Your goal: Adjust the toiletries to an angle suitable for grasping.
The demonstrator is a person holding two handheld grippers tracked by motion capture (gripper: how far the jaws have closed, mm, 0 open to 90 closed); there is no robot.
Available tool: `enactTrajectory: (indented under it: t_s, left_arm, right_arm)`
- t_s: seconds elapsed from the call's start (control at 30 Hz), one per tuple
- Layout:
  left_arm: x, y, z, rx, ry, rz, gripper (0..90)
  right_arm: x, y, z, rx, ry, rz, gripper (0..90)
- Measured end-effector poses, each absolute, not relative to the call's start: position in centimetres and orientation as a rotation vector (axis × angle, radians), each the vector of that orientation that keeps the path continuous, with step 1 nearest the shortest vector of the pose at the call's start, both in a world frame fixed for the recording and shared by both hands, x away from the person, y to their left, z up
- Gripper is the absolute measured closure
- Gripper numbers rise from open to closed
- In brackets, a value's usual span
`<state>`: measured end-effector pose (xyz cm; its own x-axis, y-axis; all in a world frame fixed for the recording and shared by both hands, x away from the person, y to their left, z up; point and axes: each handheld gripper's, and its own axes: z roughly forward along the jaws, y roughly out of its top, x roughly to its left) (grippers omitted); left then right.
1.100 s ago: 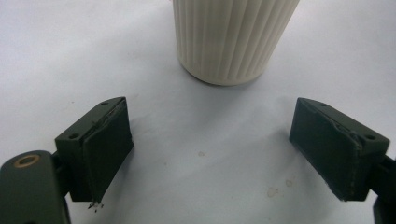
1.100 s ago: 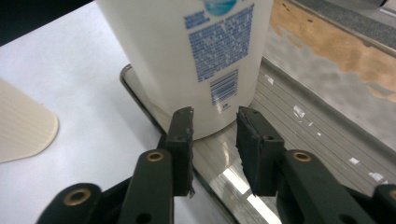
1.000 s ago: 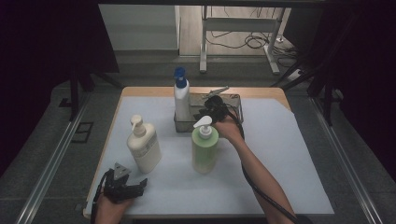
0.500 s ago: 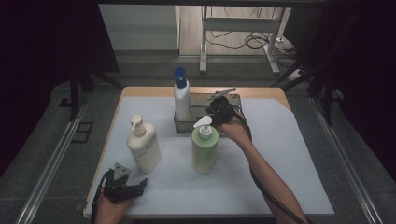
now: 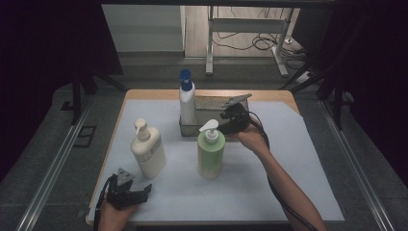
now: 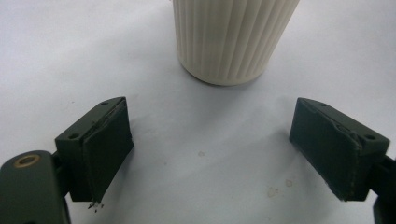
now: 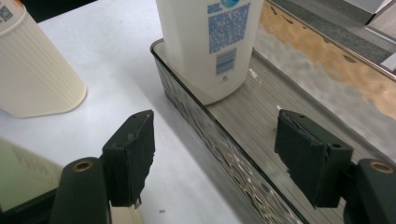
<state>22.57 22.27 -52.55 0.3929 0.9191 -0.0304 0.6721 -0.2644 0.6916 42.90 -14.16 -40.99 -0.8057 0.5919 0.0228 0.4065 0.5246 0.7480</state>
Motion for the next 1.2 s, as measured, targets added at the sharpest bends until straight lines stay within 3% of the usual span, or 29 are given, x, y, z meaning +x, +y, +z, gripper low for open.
enactTrajectory:
  t_s: [1.2]
  left_arm:
    - [22.5,22.2,-52.6,2.027,1.358,0.513,12.6]
  right_arm:
    - [37.5,-20.1,-41.6,0.836,2.523,1.208,26.6]
